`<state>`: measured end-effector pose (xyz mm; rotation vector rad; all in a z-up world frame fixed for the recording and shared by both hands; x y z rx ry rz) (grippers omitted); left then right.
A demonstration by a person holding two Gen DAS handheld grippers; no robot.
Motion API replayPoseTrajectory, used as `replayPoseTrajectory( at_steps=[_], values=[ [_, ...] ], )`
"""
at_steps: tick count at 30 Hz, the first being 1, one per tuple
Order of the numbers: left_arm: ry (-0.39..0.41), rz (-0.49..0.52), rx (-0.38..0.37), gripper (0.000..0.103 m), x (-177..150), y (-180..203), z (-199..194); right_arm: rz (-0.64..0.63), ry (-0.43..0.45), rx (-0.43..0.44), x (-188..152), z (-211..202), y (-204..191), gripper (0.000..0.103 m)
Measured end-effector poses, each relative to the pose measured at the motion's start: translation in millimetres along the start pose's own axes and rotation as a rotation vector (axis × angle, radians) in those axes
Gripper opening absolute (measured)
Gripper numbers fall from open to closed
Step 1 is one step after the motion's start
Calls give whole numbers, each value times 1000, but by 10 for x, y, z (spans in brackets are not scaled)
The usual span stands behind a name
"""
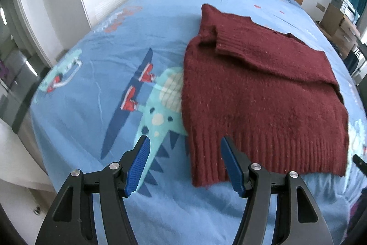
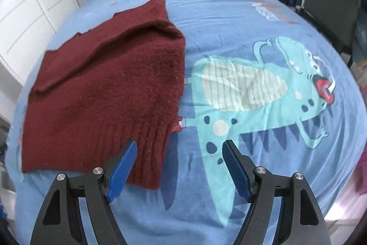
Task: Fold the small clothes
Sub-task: 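Smooth the folded sweater with the open right gripper, then grasp the sweater hem with both grippers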
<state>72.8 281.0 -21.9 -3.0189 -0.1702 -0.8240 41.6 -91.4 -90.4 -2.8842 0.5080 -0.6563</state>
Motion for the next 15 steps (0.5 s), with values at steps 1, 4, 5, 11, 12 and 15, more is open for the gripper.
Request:
replayPoseTrajectory(
  at_steps=[1, 4, 5, 11, 12, 15],
  values=[
    [-8, -4, -11, 58, -13, -6, 7, 10, -2, 23, 2, 5, -15, 78],
    [-37, -14, -45, 58, -50, -7, 57, 23, -15, 69, -12, 47, -99, 77],
    [-52, -24, -69, 58, -59, -8, 82, 27, -22, 84, -12, 72, -137, 77],
    [-136, -73, -144, 58, -113, -23, 294, 30, -78, 156, -125, 197, -299, 72],
    [-151, -86, -158, 58, -128, -20, 336, 22, -87, 159, -147, 219, -319, 71],
    [-196, -124, -193, 58, -183, 1, 470, -6, -104, 162, -201, 264, -373, 70]
  ],
)
Point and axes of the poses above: each gripper's, at about its wrist camera, not at the fingertips, and z roughly the way its jaws point, y to its right, x to its top, the point moved 9 cm from there along z, roughly the way its jaws point, and after that the axes turned 3 degrees about z, right-handed, at the moved point
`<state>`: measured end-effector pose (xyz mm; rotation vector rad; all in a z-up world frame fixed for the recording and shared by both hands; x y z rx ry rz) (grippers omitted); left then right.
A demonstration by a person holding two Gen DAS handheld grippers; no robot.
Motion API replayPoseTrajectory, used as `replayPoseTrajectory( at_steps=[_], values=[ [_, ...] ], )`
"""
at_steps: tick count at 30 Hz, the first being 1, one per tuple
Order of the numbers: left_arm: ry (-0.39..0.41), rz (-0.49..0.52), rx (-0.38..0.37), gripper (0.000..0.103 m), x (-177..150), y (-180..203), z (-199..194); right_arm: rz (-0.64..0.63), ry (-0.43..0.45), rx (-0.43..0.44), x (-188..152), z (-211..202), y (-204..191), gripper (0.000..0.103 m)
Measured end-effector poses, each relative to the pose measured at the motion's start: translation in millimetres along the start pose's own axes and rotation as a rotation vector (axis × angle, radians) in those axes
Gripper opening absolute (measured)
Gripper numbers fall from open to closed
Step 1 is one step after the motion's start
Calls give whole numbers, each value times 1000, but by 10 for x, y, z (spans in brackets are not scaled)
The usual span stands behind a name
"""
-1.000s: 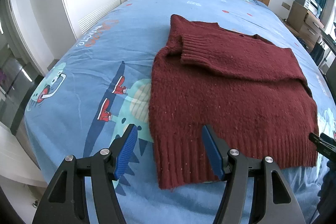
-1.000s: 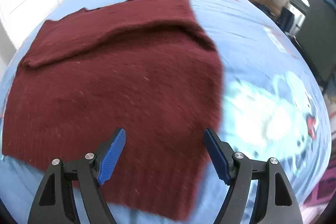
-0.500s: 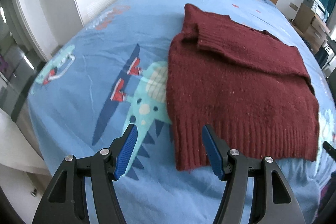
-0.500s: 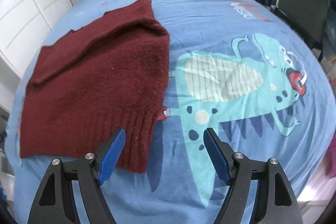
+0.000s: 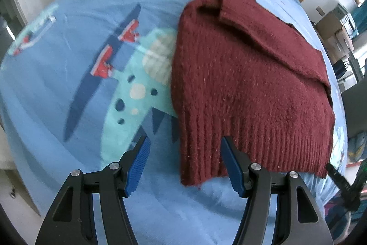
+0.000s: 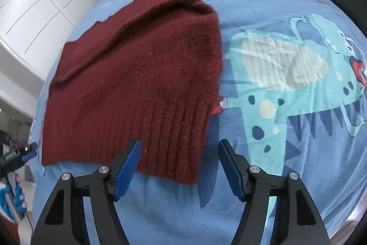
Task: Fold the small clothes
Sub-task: 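Grasp the sweater hem with both grippers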
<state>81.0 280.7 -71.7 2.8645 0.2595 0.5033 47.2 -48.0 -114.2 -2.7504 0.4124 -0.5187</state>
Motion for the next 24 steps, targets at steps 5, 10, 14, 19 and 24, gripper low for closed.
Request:
replayPoseTrajectory(
  at_steps=[5, 10, 14, 19, 24],
  values=[
    [-52, -19, -24, 58, -50, 19, 175, -9, -33, 20, -23, 84, -45, 67],
    [-70, -24, -24, 58, -29, -5, 272, 8, -59, 45, 14, 179, -17, 64],
    [-72, -38, -43, 58, 15, -34, 300, 26, -70, 68, 73, 237, 35, 57],
    [-62, -38, -101, 58, 36, 8, 289, 35, -81, 94, 131, 274, 74, 37],
    [-58, -69, -208, 58, 30, 38, 265, 21, -95, 138, 186, 341, 7, 32]
  ],
)
Point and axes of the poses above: each gripper's, at about its wrist camera, not at the fingertips, and z roughly the way its jaws point, y to its right, x to its top, the point moved 9 cm from there along z, roughly the way its jaws point, and after that the axes turned 3 degrees about z, right-handed, at the moved point
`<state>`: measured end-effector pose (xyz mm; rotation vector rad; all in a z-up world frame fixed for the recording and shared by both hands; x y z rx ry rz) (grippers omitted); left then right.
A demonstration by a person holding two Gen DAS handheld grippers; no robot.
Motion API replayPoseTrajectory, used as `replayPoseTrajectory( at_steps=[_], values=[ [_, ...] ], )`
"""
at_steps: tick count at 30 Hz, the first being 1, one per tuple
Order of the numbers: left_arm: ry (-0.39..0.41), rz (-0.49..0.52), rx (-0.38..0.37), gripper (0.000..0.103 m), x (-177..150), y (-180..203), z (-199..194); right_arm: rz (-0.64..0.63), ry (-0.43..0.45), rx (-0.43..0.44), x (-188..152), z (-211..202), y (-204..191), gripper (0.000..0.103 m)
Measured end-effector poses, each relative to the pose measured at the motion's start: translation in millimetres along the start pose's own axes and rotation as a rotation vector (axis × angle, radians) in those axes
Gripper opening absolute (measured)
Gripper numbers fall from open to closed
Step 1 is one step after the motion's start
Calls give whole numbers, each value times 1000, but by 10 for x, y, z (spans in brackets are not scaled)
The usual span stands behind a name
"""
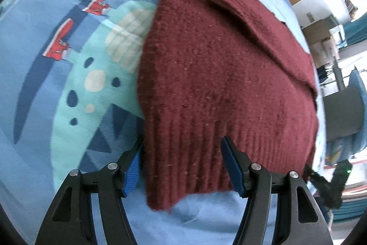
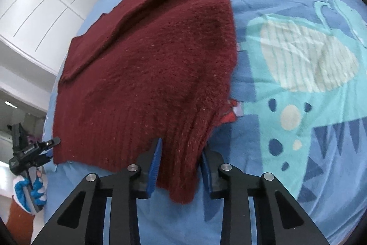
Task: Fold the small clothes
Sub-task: 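Grasp the sweater hem with both grippers, then lift the hem with both grippers and fold it over toward the collar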
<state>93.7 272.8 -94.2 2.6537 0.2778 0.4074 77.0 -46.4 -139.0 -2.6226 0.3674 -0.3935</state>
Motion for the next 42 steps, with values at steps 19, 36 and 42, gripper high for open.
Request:
replayPoseTrajectory(
  at_steps=[19, 36, 42],
  values=[
    [-45, -109, -293, 39, 61, -25, 55, 44, -39, 160, 32, 67, 4, 34],
    [39, -143, -359, 7, 306, 4, -273, 48, 40, 196, 218, -264, 196, 11],
    [143, -101, -401, 7, 856, 230, -650, -11, 145, 224, 757, -653, 43, 11]
  ],
)
Point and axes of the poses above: each gripper's, at about its wrist camera, not at the fingertips, and z roughly the way its jaws point, y to its right, x to its top, the point moved 9 cm from there along z, roughly the way its jaws point, and after that the axes turned 3 degrees about z, right-handed, at the moved point
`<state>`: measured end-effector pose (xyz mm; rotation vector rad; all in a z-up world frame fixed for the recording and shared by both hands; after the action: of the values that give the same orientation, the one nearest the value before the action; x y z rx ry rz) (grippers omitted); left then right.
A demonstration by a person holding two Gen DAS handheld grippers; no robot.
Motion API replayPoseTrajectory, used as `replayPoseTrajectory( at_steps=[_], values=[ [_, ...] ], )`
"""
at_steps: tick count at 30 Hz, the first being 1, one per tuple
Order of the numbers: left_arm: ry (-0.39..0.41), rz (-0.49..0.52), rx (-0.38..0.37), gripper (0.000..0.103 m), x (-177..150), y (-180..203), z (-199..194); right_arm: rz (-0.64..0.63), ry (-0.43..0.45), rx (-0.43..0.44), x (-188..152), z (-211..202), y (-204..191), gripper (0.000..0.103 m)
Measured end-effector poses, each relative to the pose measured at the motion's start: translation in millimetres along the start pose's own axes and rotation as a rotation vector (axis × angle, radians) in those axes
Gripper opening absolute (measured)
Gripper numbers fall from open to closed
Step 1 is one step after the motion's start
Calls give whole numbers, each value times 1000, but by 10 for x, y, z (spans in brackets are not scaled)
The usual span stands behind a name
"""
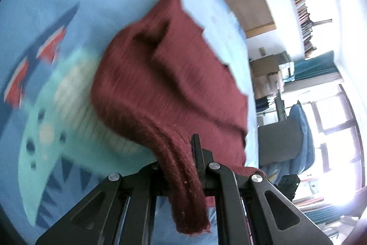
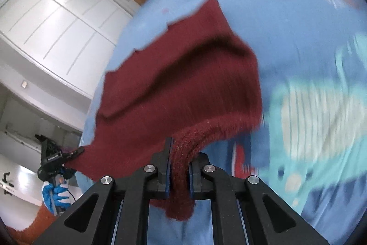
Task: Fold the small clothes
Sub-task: 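Lift the hem with both grippers and fold it over toward the collar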
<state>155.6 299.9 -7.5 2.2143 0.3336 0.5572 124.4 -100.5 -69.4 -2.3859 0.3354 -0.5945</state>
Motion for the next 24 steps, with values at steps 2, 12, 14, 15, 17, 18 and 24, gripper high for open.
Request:
replayPoseTrajectory(
  at_steps=[2, 12, 14, 15, 17, 18, 24],
  values=[
    [28, 24, -14, 7, 206, 154, -1, -32, 40, 10, 254, -79, -121, 11],
    [102, 133, 23, 7, 1288, 686, 458, -127, 170, -30, 1471, 120, -518, 11],
    [94, 133, 47, 7, 1401, 645, 641, -126, 170, -50, 1623, 268, -517, 11],
    [89, 132, 65, 7, 1465, 609, 753, -121, 167, -62, 1704, 376, -507, 11],
    [77, 117, 96, 7, 1551, 514, 966, -101, 153, -92, 1818, 554, -424, 11],
    [67, 105, 114, 7, 1599, 446, 1096, -92, 145, -106, 1845, 641, -380, 11],
    [10, 60, 204, 7, 1651, 26, 1544, -35, 91, -182, 1936, 1087, -86, 13]
  ],
)
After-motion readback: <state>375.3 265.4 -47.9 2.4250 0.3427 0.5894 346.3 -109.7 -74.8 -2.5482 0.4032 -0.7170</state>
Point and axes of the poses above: each gripper's, at about its wrist camera, not at the fingertips, and z roughly the way its jaws point, y to its right, x to its top, the point moved 9 cm from there along z, roughly the way its jaws point, and after that the axes turned 3 degrees about z, right-handed, at the moved point
